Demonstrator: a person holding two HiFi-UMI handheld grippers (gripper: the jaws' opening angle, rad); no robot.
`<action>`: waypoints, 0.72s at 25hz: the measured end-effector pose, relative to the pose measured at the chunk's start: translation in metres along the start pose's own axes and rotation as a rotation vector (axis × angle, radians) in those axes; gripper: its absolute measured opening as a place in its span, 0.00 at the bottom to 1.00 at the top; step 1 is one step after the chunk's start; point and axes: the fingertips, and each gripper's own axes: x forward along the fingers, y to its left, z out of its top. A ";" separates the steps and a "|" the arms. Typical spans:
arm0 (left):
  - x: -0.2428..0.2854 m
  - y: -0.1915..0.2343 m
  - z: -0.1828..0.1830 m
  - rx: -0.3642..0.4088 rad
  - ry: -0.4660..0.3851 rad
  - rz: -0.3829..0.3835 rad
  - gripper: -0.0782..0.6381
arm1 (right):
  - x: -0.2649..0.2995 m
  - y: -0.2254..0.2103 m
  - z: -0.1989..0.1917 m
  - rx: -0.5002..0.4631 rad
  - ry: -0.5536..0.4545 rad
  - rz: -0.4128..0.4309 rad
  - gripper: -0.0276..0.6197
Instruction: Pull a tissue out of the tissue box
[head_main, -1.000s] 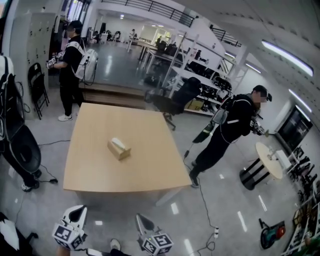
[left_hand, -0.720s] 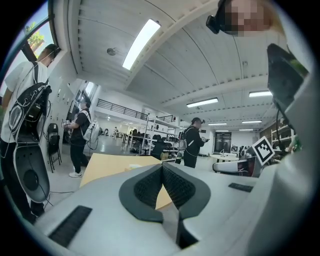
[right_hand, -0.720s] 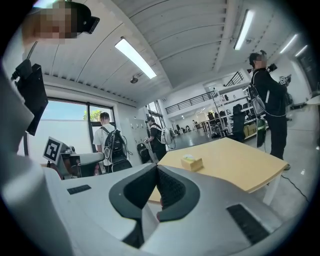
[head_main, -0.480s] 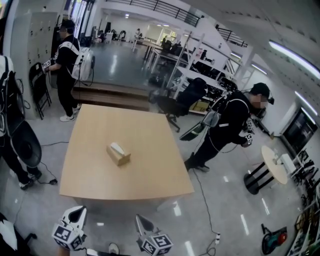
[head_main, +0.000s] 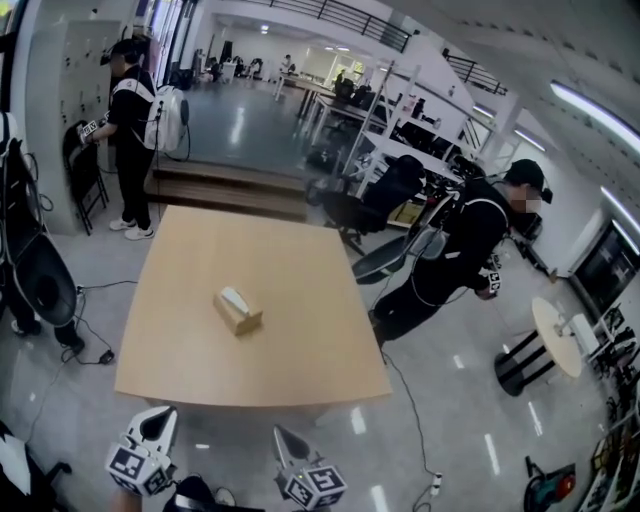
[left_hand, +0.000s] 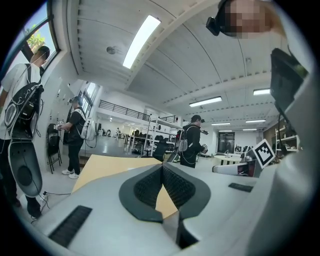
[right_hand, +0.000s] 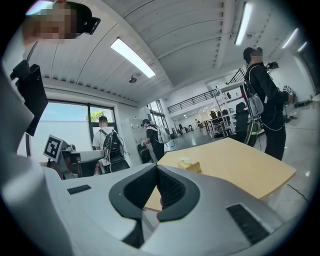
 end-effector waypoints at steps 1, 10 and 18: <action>0.003 0.003 -0.002 0.000 0.002 0.000 0.12 | 0.004 -0.002 -0.001 0.000 0.001 0.001 0.06; 0.037 0.031 -0.003 -0.003 0.013 -0.002 0.12 | 0.041 -0.020 0.007 0.001 -0.011 0.011 0.06; 0.084 0.067 0.013 0.001 0.022 -0.013 0.12 | 0.095 -0.036 0.017 0.009 -0.004 0.014 0.06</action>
